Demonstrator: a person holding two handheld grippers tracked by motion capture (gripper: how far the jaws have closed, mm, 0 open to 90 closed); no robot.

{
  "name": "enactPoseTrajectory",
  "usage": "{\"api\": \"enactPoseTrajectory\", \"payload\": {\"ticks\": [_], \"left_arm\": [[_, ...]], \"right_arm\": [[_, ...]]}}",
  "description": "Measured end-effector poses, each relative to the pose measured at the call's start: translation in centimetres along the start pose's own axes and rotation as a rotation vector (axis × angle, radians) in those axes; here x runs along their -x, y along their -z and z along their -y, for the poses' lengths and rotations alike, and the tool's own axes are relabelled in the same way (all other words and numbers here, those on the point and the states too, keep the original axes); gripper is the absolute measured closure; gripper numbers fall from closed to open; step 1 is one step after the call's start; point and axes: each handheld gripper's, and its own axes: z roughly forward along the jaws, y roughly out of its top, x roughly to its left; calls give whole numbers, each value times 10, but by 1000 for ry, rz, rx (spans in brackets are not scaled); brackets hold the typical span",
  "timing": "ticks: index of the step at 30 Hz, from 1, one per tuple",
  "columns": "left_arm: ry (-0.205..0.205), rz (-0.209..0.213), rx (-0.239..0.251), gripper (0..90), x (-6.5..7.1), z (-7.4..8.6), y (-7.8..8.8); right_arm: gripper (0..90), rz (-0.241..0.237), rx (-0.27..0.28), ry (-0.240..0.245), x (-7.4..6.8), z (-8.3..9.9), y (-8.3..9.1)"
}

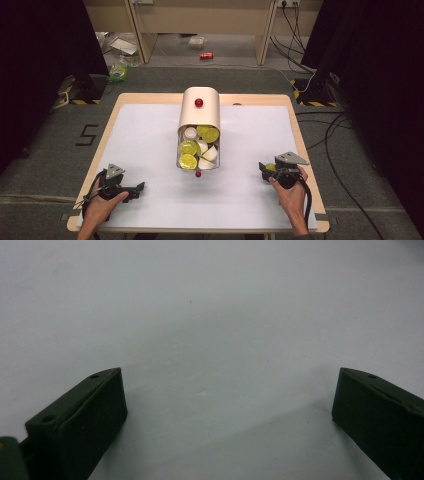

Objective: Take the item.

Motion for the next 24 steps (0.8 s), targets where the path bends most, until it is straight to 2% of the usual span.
{"api": "enactPoseTrajectory", "payload": {"ticks": [13,24], "left_arm": [[-1,0,-1,7,0,0,0],[-1,1,-1,7,0,0,0]], "right_arm": [[345,-9,73,1,-5,-10,15],[306,-52,119,16,-24,-15,25]]}}
